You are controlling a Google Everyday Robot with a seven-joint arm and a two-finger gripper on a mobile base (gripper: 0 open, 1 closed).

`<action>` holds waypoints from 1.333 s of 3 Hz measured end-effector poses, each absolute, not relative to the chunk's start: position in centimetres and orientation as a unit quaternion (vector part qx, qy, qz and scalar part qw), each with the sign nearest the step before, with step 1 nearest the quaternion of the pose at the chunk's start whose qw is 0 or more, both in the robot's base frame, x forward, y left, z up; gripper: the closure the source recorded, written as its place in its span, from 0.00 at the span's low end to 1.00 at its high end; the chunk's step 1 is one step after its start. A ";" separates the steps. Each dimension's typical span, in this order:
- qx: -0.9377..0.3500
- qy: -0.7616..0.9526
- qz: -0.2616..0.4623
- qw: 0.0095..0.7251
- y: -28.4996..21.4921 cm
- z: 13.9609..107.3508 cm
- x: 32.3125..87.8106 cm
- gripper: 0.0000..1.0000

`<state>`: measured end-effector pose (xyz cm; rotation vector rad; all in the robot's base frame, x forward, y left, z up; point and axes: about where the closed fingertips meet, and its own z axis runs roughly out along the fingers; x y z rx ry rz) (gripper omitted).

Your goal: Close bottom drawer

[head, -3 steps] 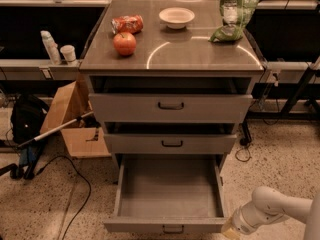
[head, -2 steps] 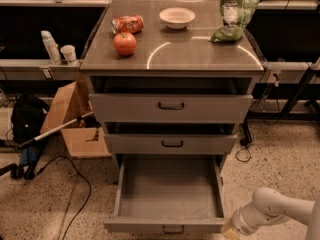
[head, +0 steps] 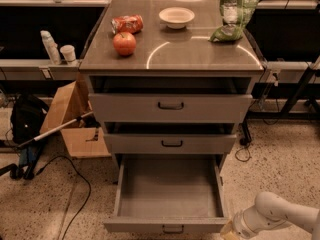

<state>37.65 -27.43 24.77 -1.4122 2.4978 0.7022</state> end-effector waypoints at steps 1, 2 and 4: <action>-0.472 0.838 0.254 0.100 -27.4 24.0 37.3 1.00; -0.471 0.835 0.264 0.106 -27.3 23.4 37.0 1.00; -0.482 0.832 0.250 0.118 -26.8 21.6 38.3 1.00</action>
Offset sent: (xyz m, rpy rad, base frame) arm -0.0062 -0.0020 -0.0176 0.0880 0.0016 -0.0056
